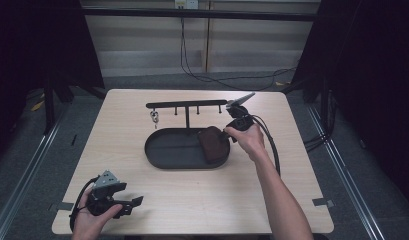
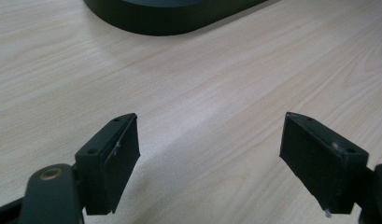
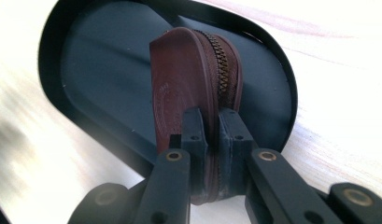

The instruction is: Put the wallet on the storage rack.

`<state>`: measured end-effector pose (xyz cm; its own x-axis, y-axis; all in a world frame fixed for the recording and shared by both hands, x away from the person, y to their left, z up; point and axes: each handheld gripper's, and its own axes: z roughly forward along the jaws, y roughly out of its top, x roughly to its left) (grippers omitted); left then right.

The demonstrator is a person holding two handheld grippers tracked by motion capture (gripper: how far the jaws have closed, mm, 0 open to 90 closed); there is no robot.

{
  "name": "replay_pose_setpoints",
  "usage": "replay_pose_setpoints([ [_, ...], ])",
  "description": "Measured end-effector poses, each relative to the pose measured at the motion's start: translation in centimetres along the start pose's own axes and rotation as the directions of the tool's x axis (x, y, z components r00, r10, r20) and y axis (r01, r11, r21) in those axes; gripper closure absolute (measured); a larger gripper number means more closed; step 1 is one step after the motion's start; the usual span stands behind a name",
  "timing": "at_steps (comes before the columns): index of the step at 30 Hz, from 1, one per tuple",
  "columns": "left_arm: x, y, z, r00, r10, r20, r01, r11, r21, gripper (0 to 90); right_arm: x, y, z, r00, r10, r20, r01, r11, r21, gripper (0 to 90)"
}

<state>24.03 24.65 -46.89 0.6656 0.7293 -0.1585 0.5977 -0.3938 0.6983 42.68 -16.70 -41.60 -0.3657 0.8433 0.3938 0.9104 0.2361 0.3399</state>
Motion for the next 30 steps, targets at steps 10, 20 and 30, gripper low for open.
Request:
replay_pose_setpoints([
  [10, -0.1, 0.0, 0.1, 1.0000, 0.002, 0.000, -0.002, 1.0000, 0.008, 19.7, -1.0, -1.0, 1.5, 0.9991, 0.031, -0.029, -0.033, 0.999, -0.039, 78.4],
  [20, -0.1, 0.0, 0.1, 1.0000, 0.001, 0.002, -0.001, 1.0000, 0.008, 19.7, -0.9, -1.2, 1.6, 0.9996, 0.019, -0.019, -0.020, 0.998, -0.065, 70.8],
  [30, 0.0, 0.0, 0.1, 1.0000, -0.001, -0.001, 0.001, 1.0000, 0.000, 19.7, -0.8, -1.7, 0.0, 0.9997, -0.010, -0.023, 0.007, 0.990, -0.139, 43.3],
])
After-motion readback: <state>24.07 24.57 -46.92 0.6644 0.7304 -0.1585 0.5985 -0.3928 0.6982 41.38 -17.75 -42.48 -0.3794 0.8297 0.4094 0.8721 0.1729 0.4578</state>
